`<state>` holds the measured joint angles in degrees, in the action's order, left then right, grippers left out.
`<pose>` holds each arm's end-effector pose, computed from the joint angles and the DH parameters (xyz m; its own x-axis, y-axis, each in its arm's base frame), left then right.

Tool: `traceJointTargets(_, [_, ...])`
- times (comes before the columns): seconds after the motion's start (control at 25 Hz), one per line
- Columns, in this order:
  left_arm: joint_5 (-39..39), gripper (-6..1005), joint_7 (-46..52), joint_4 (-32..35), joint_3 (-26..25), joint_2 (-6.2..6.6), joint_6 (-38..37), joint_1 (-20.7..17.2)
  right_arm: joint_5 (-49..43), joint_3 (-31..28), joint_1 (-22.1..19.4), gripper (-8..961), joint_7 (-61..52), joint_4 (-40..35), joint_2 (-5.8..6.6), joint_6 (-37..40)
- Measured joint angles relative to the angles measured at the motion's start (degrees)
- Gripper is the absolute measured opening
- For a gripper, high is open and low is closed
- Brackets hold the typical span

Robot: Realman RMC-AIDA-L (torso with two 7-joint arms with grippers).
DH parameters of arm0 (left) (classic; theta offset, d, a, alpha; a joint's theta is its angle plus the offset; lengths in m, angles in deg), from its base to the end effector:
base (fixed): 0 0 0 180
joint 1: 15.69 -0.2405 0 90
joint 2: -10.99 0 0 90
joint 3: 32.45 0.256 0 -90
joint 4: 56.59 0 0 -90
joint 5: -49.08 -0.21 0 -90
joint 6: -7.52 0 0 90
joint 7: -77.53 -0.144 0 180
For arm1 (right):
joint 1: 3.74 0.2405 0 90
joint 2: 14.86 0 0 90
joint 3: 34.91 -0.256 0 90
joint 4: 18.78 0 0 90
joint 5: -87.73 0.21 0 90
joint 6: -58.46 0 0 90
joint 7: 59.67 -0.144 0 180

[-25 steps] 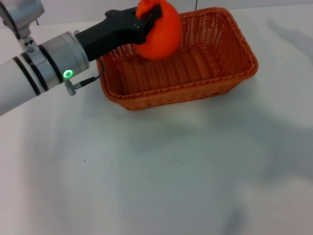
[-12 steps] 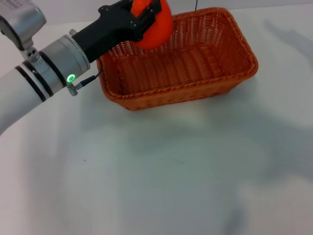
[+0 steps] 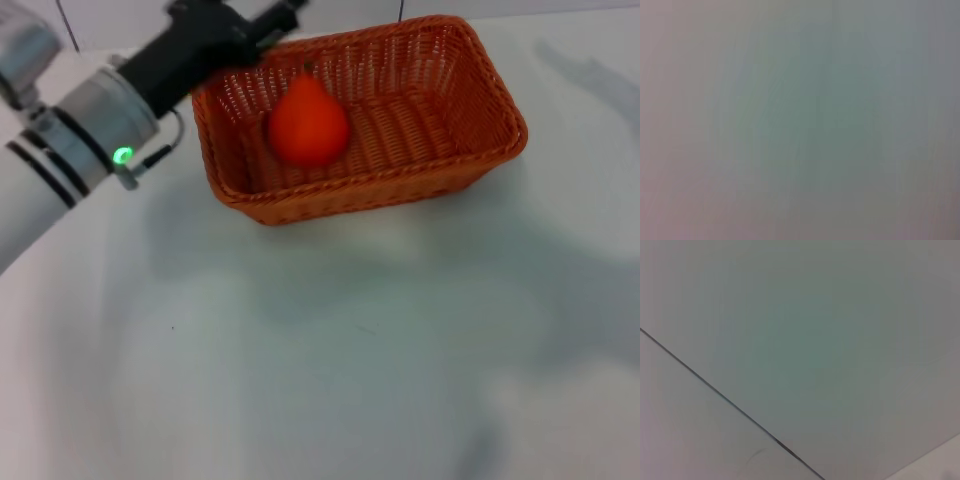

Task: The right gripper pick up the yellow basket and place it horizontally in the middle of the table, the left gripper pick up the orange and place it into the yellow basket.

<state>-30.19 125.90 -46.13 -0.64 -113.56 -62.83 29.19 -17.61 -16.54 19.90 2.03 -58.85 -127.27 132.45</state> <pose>-0.1847 0.3971 -0.0538 0.5262 0.0555 0.8485 0.6185 -0.7097 -0.3372 0.3603 0.3417 0.1386 -0.0400 0.4267 0.9035 0.9892 0.1444 -0.0244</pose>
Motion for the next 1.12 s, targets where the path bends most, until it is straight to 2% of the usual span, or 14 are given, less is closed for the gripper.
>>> traceJointTargets(0.2, [8.8,844,-8.7,0.0,-2.7,0.05,-0.1,-3.1,0.3,-0.4,0.0,924,1.8,0.0,-0.22,-0.1])
traceJointTargets(0.4, [14.1,901,-20.9,0.2,-6.7,0.30,-0.1,-7.5,1.3,-0.6,-0.1,924,7.2,-0.2,-0.99,-1.4])
traceJointTargets(0.64, [16.5,901,-23.9,0.4,-14.4,0.48,0.5,-13.0,7.1,-0.7,-1.1,925,20.9,-1.1,-2.87,-3.9])
traceJointTargets(0.72, [16.5,901,-26.7,0.2,-16.4,0.49,0.6,-14.2,9.5,-1.0,-1.5,925,27.7,-1.4,-4.00,-5.5])
traceJointTargets(0.88, [16.5,900,-35.7,-2.0,-19.4,0.47,0.9,-15.6,16.2,-3.1,-2.3,925,44.8,-1.1,-7.21,-6.1])
traceJointTargets(0.96, [16.5,900,-37.8,-3.0,-19.6,0.46,1.3,-16.1,19.5,-3.4,-2.8,925,51.9,1.2,-7.70,-5.6])
traceJointTargets(1.12, [16.5,900,-38.7,-3.9,-19.6,0.46,2.6,-16.7,27.1,-3.5,-4.0,926,66.1,8.4,-7.69,-4.9])
